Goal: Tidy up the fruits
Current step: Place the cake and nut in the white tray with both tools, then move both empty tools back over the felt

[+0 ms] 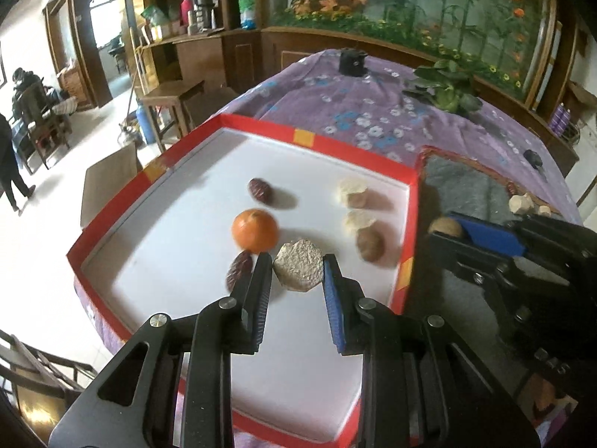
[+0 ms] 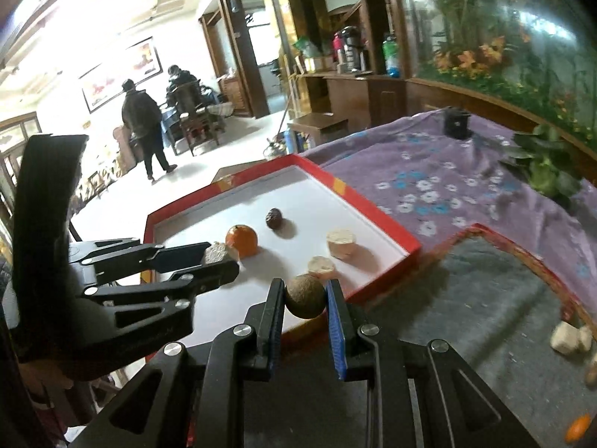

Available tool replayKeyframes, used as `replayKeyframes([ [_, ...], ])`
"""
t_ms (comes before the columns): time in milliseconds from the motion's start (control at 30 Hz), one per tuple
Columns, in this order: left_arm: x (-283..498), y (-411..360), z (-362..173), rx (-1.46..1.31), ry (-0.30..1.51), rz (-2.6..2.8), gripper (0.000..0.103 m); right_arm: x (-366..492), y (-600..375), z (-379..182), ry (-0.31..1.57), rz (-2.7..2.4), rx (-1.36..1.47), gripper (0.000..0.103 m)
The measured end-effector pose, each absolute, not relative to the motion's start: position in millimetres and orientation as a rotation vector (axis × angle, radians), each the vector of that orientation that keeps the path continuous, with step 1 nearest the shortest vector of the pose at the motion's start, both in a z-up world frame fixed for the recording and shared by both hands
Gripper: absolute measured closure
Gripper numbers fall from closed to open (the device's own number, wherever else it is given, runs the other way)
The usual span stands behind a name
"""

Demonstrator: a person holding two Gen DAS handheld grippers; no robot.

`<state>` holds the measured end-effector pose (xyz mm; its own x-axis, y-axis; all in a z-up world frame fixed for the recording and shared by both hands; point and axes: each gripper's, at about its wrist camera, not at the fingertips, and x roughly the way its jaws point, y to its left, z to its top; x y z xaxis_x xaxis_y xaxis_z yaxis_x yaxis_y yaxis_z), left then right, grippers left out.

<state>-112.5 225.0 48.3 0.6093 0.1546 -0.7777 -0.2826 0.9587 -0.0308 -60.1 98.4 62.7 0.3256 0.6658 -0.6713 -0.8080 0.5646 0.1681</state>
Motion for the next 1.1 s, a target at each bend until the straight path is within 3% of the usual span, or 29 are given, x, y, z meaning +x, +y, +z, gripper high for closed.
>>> replayKeyframes([
  [467,-120,248,28,-0.208,0.946,0.277,0.076,-63,149,25,0.851,1.042,-0.331,0.082],
  [533,-119,247,27,-0.193,0.947,0.293,0.076,-62,148,23,0.86,1.038,-0.335,0.072],
  [600,-118,247,26,-0.193,0.949,0.297,0.067,-62,144,25,0.858,1.055,-0.307,0.061],
  [700,-122,250,31,-0.205,0.924,0.324,0.046,-63,137,30,0.835,1.041,-0.279,0.061],
  [1100,-111,208,59,-0.178,0.846,0.303,0.045,-73,68,66,0.743,0.913,-0.185,0.06],
])
